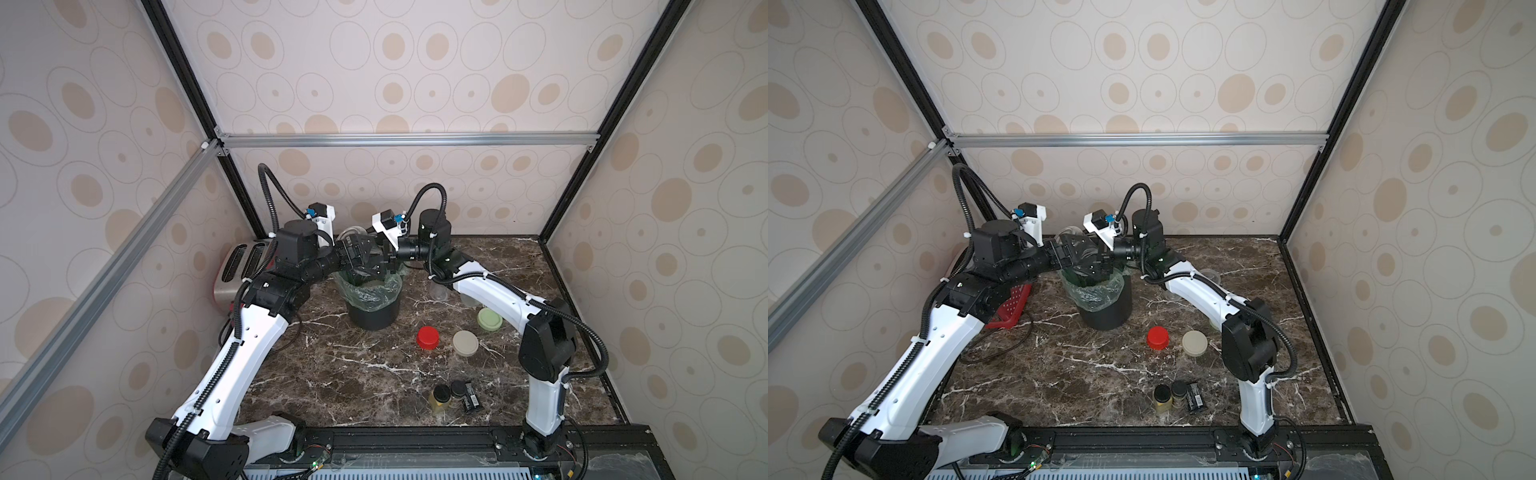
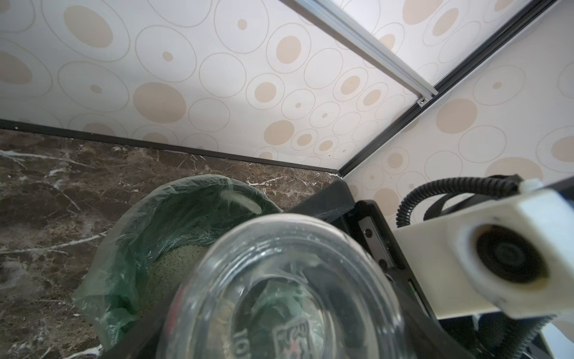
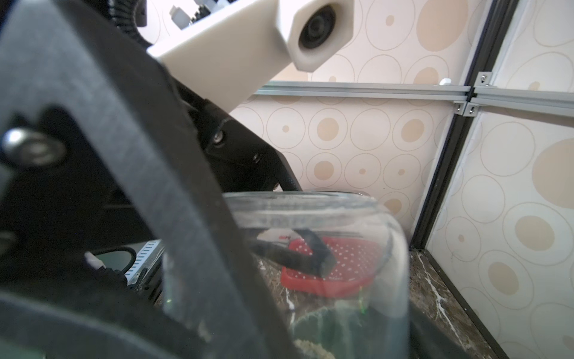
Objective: Empty expired oatmeal from jars
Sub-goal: Move the trash bin to the center of the board.
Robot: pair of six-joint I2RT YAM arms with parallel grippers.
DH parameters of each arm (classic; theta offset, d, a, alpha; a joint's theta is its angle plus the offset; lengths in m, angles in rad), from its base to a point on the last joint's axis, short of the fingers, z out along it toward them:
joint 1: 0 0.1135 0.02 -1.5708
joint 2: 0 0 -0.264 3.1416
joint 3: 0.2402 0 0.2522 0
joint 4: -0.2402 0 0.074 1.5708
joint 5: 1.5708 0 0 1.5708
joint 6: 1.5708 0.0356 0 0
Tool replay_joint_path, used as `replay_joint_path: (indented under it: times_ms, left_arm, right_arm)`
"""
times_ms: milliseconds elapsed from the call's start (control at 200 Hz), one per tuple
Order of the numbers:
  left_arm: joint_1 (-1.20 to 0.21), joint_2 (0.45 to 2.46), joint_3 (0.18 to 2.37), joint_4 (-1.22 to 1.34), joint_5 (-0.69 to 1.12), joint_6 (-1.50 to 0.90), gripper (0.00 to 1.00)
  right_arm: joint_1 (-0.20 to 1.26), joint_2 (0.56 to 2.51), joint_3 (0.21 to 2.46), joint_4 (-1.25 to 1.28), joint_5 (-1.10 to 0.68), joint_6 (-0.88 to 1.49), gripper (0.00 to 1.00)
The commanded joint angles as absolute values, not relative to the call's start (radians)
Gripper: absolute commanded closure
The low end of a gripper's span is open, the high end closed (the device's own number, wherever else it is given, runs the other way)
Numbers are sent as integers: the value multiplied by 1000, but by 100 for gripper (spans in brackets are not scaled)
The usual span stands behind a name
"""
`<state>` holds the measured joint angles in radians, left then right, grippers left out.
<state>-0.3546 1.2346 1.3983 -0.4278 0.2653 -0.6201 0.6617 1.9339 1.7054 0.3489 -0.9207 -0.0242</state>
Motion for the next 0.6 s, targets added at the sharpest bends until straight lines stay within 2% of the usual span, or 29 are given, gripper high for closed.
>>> replay_joint_path:
  times_ms: [0,210,361,451,591]
  left_arm:
    - [-357,1230,1395,-376,207,-708,100]
    - [-351,1233,1355,-263,174,-831,100]
    - [-336,1253,1352,-216,194,-961,100]
    - [-311,1275,1371,-214,241,-1066,100]
    - [-290,1298,1368,-157,308,-1208,100]
  right_arm:
    - [662,1840,1660,471,-827,10,1]
    - [661,1707,1567,326,-646,68,1]
    - [662,1582,1537,105,-454,262,1]
    - [661,1499,1469,41,-434,378,1]
    - [649,1380,1326,80,-456,531,0]
